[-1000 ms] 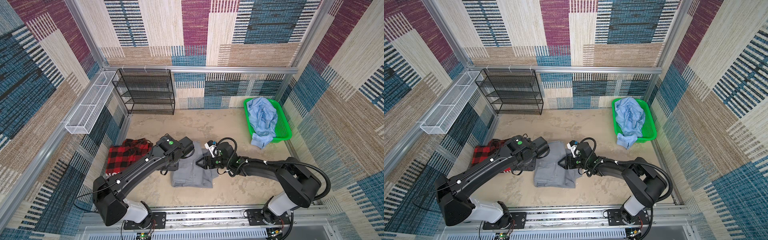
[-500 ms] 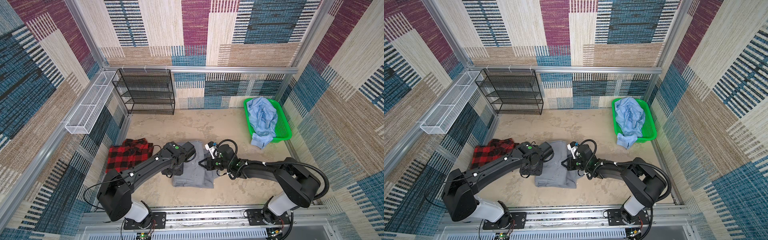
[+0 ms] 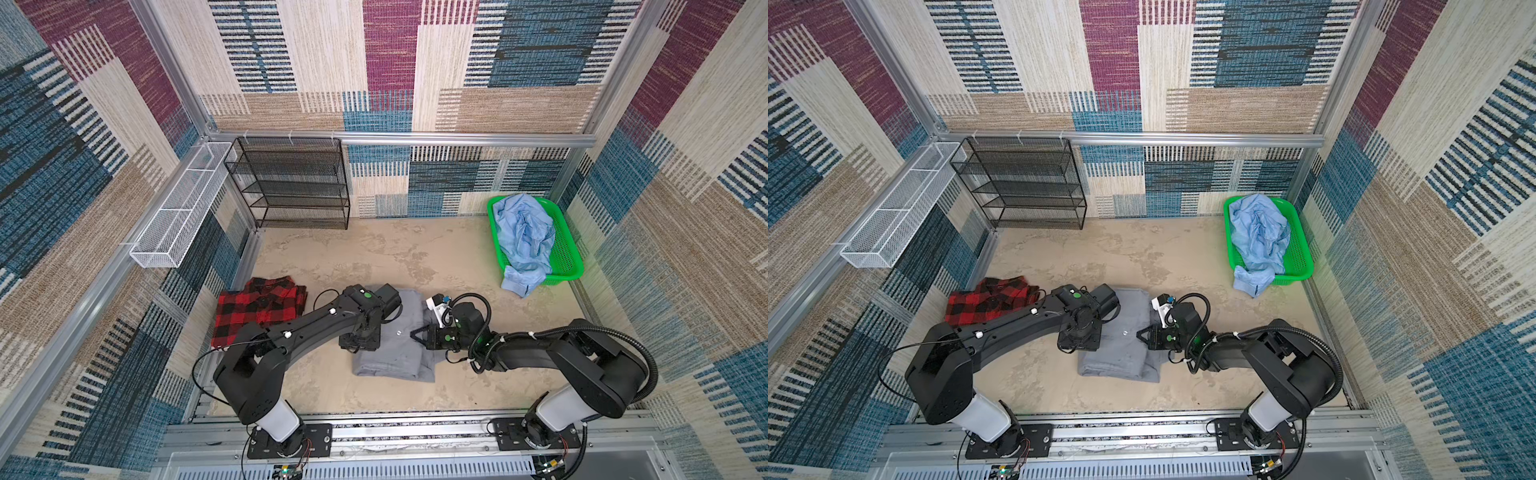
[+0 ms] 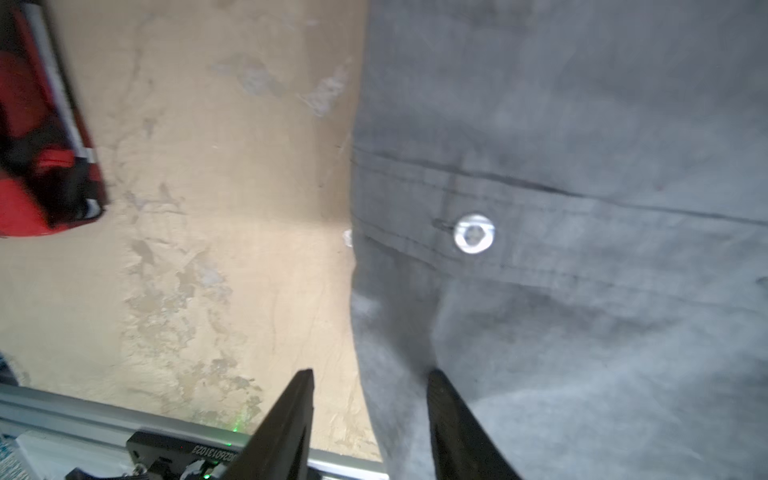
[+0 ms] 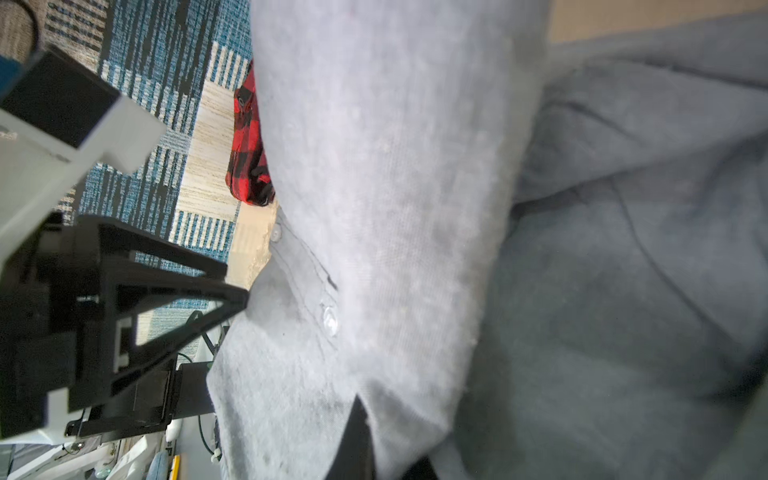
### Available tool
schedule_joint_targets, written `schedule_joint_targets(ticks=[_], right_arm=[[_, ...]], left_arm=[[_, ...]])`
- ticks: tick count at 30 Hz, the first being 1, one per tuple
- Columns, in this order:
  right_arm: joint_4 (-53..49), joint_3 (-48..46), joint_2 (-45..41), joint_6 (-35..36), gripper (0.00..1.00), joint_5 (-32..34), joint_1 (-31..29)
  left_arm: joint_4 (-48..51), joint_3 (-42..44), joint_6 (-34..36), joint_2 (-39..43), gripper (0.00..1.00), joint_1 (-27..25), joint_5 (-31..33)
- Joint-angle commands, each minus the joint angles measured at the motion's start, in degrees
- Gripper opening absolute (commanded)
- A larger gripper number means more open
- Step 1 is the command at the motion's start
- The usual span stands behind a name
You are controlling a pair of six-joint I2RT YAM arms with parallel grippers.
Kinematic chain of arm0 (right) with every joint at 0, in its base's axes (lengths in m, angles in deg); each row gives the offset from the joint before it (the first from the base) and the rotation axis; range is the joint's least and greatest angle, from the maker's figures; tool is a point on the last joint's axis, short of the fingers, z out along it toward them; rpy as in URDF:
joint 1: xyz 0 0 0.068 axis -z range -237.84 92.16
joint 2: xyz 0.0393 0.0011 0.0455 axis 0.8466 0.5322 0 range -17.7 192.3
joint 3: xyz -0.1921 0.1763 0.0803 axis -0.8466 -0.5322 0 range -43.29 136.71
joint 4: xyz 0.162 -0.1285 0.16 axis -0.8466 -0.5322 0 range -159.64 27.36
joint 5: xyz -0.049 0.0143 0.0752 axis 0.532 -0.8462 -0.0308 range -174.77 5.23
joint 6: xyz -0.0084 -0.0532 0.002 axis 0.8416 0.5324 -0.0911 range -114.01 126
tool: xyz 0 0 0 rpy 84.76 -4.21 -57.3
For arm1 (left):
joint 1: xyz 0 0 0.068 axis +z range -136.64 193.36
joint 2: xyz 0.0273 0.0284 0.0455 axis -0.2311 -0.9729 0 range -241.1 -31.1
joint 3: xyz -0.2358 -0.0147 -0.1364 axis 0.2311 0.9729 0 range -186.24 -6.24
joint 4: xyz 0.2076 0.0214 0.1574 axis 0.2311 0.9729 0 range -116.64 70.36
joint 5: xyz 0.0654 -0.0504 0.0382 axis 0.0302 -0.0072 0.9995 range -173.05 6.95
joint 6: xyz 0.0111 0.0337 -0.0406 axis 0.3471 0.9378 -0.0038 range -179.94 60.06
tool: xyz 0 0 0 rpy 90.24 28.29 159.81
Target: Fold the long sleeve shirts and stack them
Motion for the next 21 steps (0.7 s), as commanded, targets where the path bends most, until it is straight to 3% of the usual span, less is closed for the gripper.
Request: schedule_joint_targets(ticks=[1, 10, 12, 15, 17, 21], right_arm=[[2.31, 0.05, 1.41, -1.37, 0.00, -0.99, 0.68], [-5.28, 0.74, -0.08, -1.03, 0.04, 2.72, 0.76], [-7.93, 0.60, -3.34, -1.18, 0.15, 3.77, 0.78], [-13.09, 1.23, -9.98, -0.58, 0.43, 6.09, 0.78], [-17.55, 2.46, -13.70, -0.19, 0.54, 8.43, 0.77], [-22.81, 6.27, -17.98, 0.88, 0.56, 8.68, 0.78]], left_arm=[[-3.69, 1.19, -1.66, -1.61, 0.48, -1.18, -2.93], [-6.29, -0.63, -3.65, -11.00, 0.48, -6.82, -3.55], [-6.12, -0.55, -3.85, -10.32, 0.48, -6.98, -3.02], [-5.31, 0.00, -4.13, -6.48, 0.49, -6.99, -1.54], [-3.64, -0.69, -3.73, -4.10, 0.50, -6.85, -0.69], [0.65, -3.40, -3.07, 0.03, 0.50, -6.75, 1.41]])
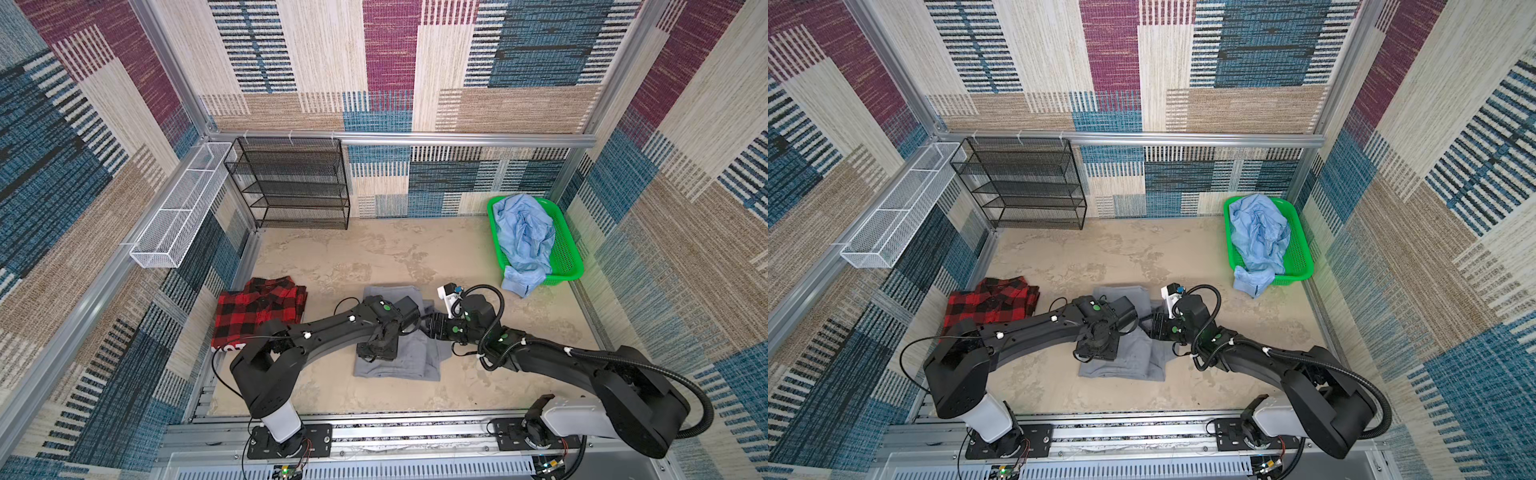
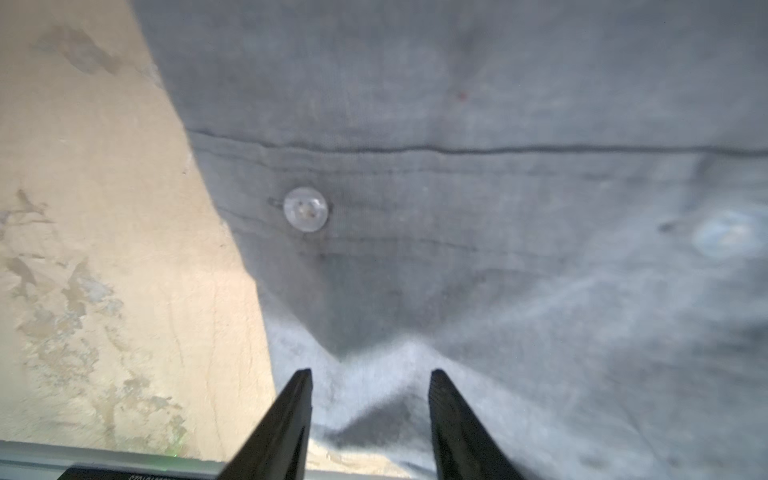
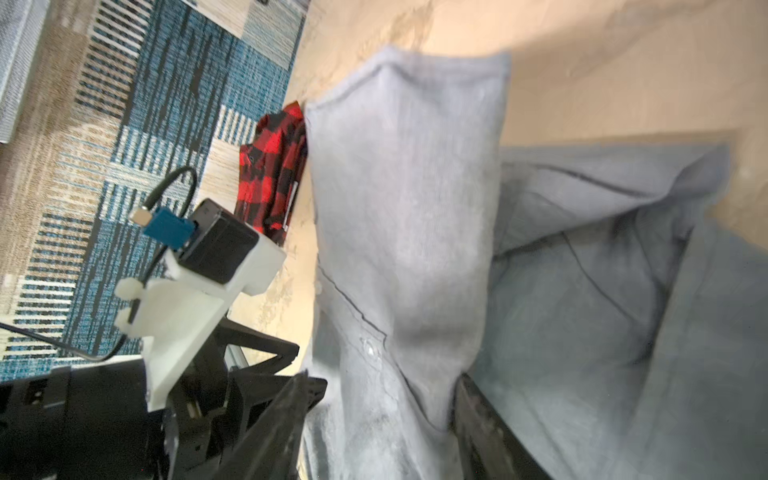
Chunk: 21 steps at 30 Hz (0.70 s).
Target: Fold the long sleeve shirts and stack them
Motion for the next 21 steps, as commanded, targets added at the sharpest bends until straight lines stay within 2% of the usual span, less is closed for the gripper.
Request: schedule_joint_targets(ticks=[1, 6, 11, 16, 21], right_arm=[[-4.23, 2.40, -1.98, 1.13, 0.55, 0.66, -0.05], [-5.00, 10.19, 2.24, 1.42, 0.39, -4.25, -0.03], [-0.10, 12.68, 5.49, -0.24, 0.36, -6.71, -0.06], [2.26, 16.63, 17.06, 1.84, 0.29, -9.64, 1.22], [7.44, 15.82, 23.82, 1.37, 0.26, -12.75, 6.24]], left_arm=[[4.83, -2.09, -0.23, 2.99, 0.50, 0.21, 3.01], [6.32, -2.65, 0.33, 8.65, 0.51, 1.71, 6.72], [1.44, 1.96, 0.25, 10.74, 0.51, 4.21, 2.77], [-1.77, 3.13, -0.17, 7.21, 0.51, 4.71, 0.36], [-4.49, 1.86, -0.87, 2.01, 0.51, 4.63, -3.48]])
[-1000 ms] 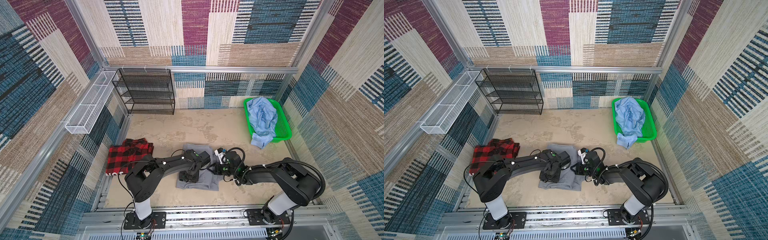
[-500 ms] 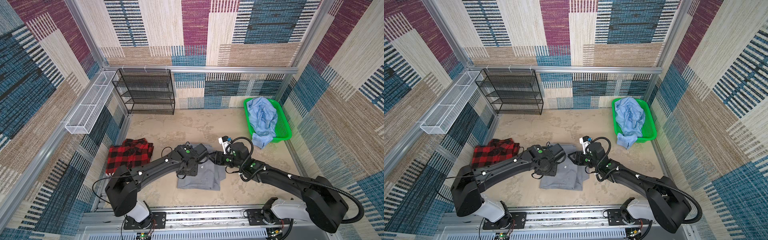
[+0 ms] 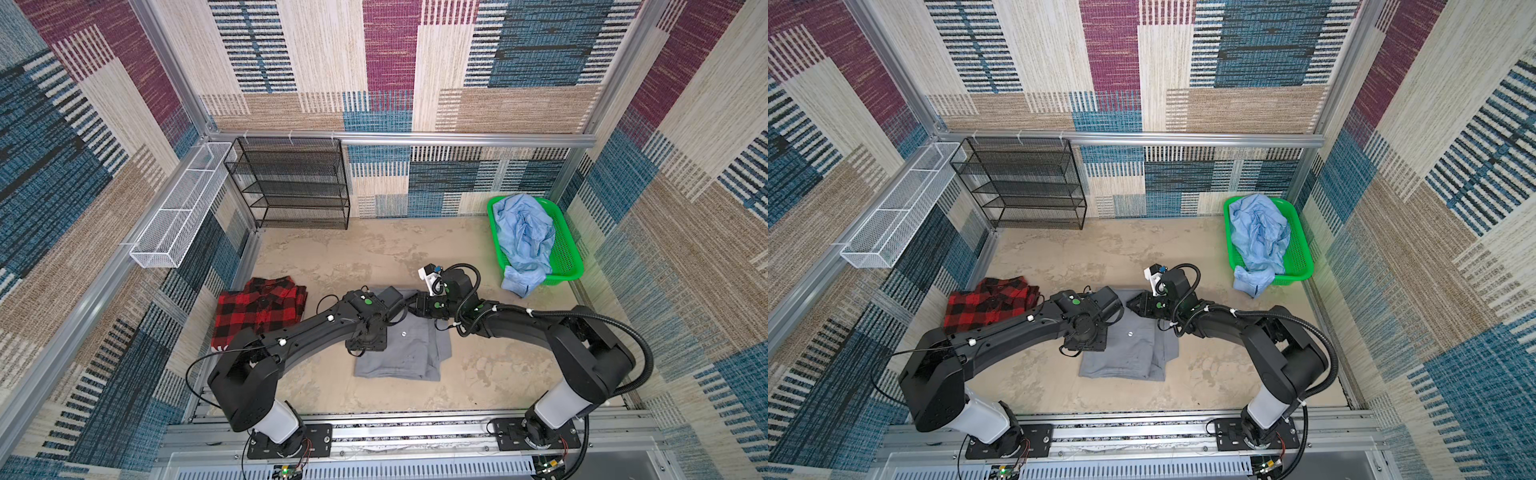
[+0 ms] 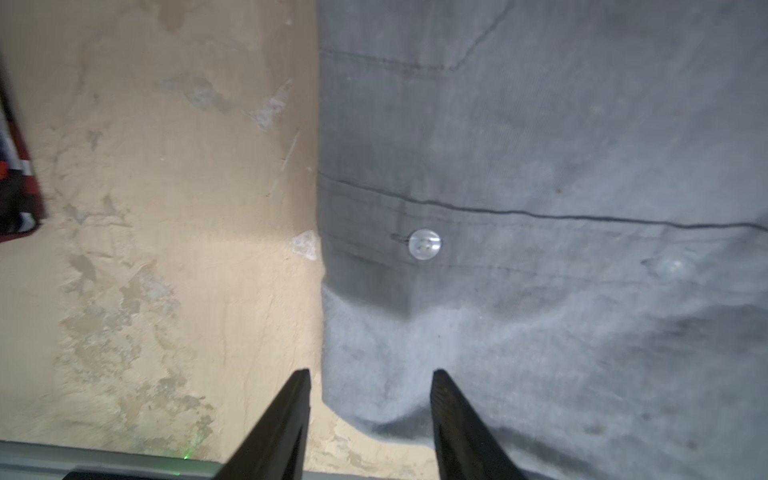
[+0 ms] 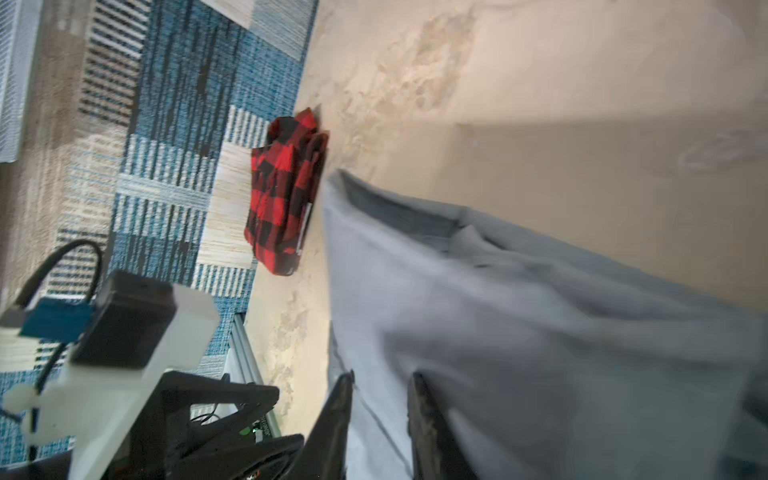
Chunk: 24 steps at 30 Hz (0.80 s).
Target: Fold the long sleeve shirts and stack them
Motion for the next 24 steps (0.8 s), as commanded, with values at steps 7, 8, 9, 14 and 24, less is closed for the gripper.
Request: schedule_joint_targets(ticks=[7, 8, 9, 14, 24], right_arm=[[9.68, 0.23, 12.14, -1.32, 0.24, -3.11, 3.35], [10.65, -0.36, 12.83, -1.75, 0.23, -3.01, 3.35], [10.72, -0.51, 13.14, -1.67, 0.24, -2.74, 3.35], [7.31, -1.79, 6.35, -0.45, 0.38, -1.54, 3.35], [0.80, -18.46, -21.25, -4.48, 0.52, -2.35, 1.34]], left_arm=[[-6.92, -1.22, -2.87, -7.48, 0.50, -1.58, -7.30], [-7.43, -1.37, -3.37, -8.05, 0.50, -2.13, -7.59], [-7.93, -1.24, -3.73, -8.61, 0.50, -2.68, -7.95], [-9.52, -1.18, -5.16, -10.58, 0.50, -4.99, -9.70], [-0.54, -4.10, -2.92, 4.04, 0.52, 1.09, -5.14]])
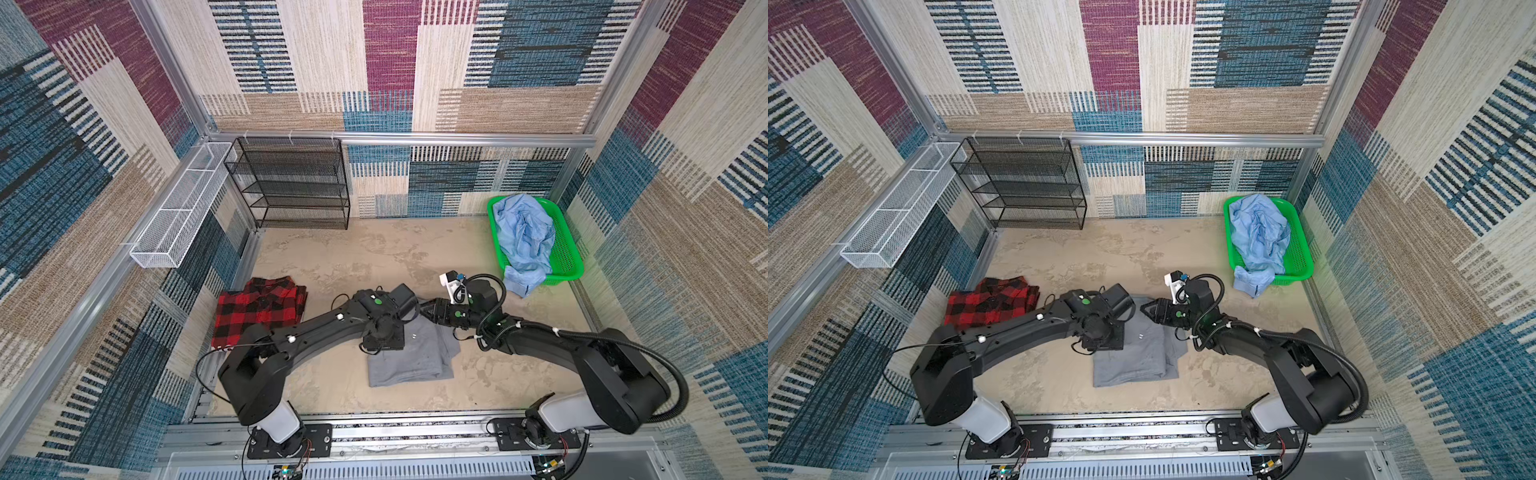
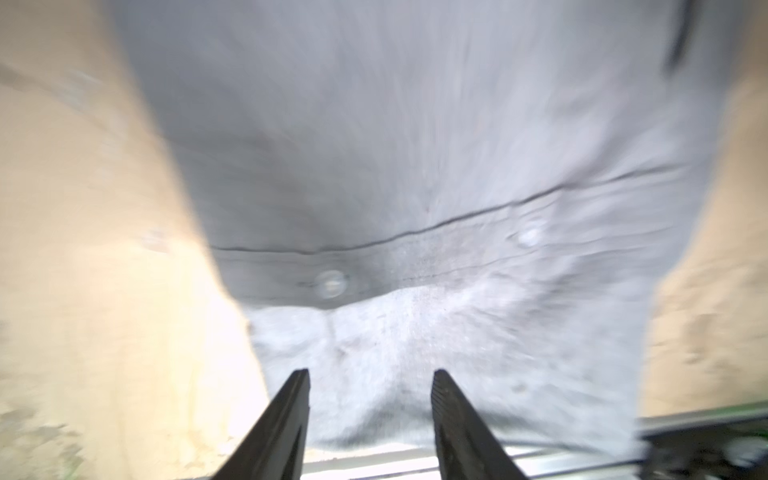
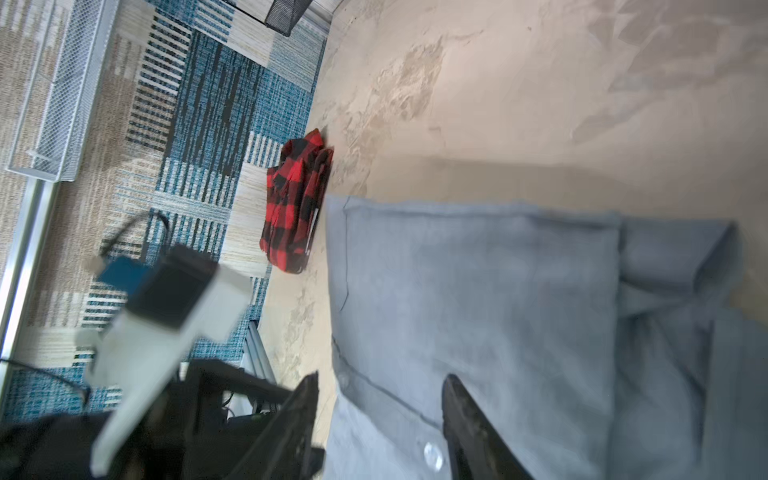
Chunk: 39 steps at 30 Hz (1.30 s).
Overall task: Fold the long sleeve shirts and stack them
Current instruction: 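Draw the right gripper back from the shirt while the left presses its top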
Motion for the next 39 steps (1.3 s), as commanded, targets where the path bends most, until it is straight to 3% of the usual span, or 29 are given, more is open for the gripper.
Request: schedule_joint_targets(ticks=[1, 8, 15, 19, 25, 29, 34, 39], right_arm=[[-3.26, -4.32, -6.23, -2.56, 0.52, -0.88, -1.91], [-6.10, -9.63, -15.95, -4.37, 0.54, 1.97, -7.40], [-2.84, -11.39, -9.86, -3.78, 0.54, 0.79, -7.40], [-5.17, -12.56, -8.07, -3.31, 0.53, 4.77, -7.25], [-4.05, -13.97, -4.74, -3.52, 0.52, 4.92, -5.75], [-8.22, -11.99, -9.08, -2.08, 0.53, 4.90, -5.69], [-21.26, -4.44, -16.51, 3.20, 0.54, 10.09, -4.94], [-28.72, 0.87, -13.46, 10.41, 0.62, 9.27, 2.26]], left_arm=[[3.34, -0.90, 1.03, 3.32, 0.52, 3.11, 1.24], [4.35, -10.32, 5.93, -4.43, 0.53, 9.62, -1.88], [8.59, -22.75, 9.24, -19.68, 0.53, 11.93, -1.32], [8.57, -23.31, 9.24, -25.26, 0.53, 13.96, -1.88], [7.58, -22.83, 9.97, -31.51, 0.52, 14.54, -3.14], [8.88, -23.91, 10.22, -29.85, 0.52, 14.89, -4.28], [11.31, -24.41, 9.24, -19.01, 0.54, 14.85, -2.83], [10.69, -20.75, 6.46, -12.44, 0.54, 13.20, -5.63]])
